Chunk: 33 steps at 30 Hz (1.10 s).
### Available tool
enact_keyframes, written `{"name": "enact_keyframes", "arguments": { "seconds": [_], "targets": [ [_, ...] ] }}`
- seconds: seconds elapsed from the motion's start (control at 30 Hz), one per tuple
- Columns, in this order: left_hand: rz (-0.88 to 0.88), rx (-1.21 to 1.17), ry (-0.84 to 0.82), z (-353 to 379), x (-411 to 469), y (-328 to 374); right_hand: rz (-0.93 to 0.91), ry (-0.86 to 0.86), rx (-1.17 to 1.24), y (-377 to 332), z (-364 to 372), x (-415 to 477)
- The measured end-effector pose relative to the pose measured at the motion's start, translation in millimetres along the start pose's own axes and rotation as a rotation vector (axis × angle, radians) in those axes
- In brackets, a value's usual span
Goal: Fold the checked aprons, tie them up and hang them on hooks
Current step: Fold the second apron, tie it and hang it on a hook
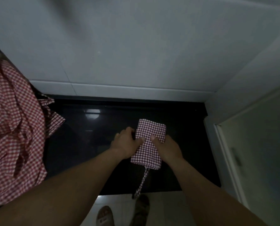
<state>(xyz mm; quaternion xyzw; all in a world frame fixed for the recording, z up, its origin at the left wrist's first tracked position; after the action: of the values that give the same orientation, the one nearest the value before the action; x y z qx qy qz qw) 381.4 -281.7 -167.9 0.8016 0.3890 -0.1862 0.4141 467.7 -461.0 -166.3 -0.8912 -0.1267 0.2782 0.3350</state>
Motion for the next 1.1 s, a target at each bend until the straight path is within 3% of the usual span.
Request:
{"name": "enact_keyframes", "arguments": {
  "seconds": [0.07,0.17,0.23,0.27,0.3,0.37,0.43,0.5,0.57,0.67,0.83,0.97,1.1],
  "targets": [
    [-0.030,-0.120,-0.085,9,3,13,0.045,-0.023,-0.091,4,-6,5],
    [-0.058,-0.015,-0.037,15,5,25,0.042,0.060,-0.297,-9,-19,7],
    [-0.043,0.084,0.037,16,6,30,-0.245,0.189,-0.536,-26,-27,10],
    [-0.031,0.118,0.064,17,6,32,-0.408,0.173,-0.593,-32,-23,11],
    [-0.023,0.140,0.088,18,4,32,-0.517,0.105,-0.589,-33,-17,13],
    [0.007,0.151,0.179,18,-4,31,-0.561,-0.049,-0.527,-34,-8,16],
    [0.146,0.173,0.398,15,-17,30,-0.547,-0.077,-0.512,-35,-9,19],
    [0.408,0.246,0.508,22,-31,27,-0.556,-0.091,-0.483,-36,-12,21],
    [0.585,0.268,0.383,33,-34,18,-0.597,-0.111,-0.440,-32,-13,21],
    [0.531,0.210,0.222,35,-32,11,-0.605,-0.089,-0.292,-27,-17,10],
    [0.437,0.231,0.144,33,-33,19,-0.279,0.247,0.006,11,-28,-74],
    [0.386,0.259,0.107,32,-34,20,-0.296,0.141,-0.044,32,20,-116],
    [0.380,0.272,0.073,32,-38,19,-0.304,0.207,-0.182,15,49,-119]
  ]
}}
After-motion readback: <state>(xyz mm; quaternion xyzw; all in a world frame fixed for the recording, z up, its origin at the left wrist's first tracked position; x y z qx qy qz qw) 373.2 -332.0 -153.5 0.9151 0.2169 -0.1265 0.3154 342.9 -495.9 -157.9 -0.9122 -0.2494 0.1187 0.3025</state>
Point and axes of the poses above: each hand's wrist, its own x-axis towards the middle knuckle, its own z-axis out of the palm, y = z × x, the point moved 4 cm from there along x, towards the middle knuckle, and after that the axes turned 13 degrees about -z, right-handed, at the moved point
